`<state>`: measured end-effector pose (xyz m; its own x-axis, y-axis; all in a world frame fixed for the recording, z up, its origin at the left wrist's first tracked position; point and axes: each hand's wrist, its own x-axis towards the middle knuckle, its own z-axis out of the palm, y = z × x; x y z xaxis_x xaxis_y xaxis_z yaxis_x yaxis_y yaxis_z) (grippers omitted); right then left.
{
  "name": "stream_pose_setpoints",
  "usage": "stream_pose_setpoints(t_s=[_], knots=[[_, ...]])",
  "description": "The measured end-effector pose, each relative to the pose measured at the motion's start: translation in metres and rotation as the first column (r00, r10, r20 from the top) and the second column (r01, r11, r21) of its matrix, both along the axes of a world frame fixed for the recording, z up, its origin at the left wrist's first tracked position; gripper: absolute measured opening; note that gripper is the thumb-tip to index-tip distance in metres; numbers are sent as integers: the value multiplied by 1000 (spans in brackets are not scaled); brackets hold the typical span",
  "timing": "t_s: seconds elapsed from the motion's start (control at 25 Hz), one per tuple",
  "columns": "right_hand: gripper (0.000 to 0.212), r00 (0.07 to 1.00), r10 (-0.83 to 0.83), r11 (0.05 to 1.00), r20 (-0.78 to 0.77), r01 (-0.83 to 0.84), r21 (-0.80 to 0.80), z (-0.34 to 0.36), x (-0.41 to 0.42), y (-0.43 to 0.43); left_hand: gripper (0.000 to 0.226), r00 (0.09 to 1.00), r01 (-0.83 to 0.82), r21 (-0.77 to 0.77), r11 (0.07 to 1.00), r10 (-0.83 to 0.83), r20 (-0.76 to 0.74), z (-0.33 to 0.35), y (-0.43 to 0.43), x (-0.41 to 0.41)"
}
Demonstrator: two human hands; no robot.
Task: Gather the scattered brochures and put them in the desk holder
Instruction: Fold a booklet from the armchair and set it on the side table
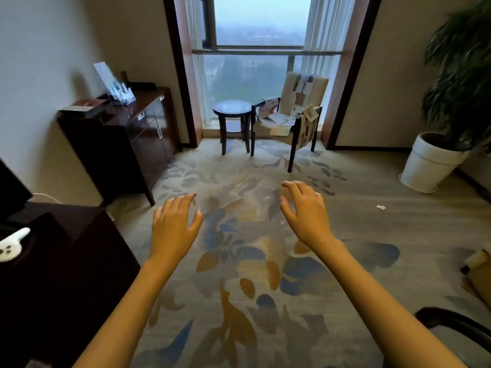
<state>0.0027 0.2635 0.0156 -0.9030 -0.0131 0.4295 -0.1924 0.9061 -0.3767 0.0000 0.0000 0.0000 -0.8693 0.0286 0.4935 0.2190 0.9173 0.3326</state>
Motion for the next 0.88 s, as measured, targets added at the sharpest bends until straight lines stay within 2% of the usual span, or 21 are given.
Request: stream_pose_setpoints(t_s=[0.16, 0.36, 0.88], knots=[[37, 998, -50, 999, 42, 51, -18, -1, -90, 16, 36, 998, 37, 47, 998, -39, 45, -4, 16, -99], [39, 994, -94, 994, 50, 97, -48, -16, -244, 47, 37, 997, 71, 58, 996, -72, 23, -20, 38, -267], [38, 978, -152, 985, 146, 162, -64, -23, -639, 139, 37, 989, 115, 66, 991, -121, 90, -37, 138, -677]])
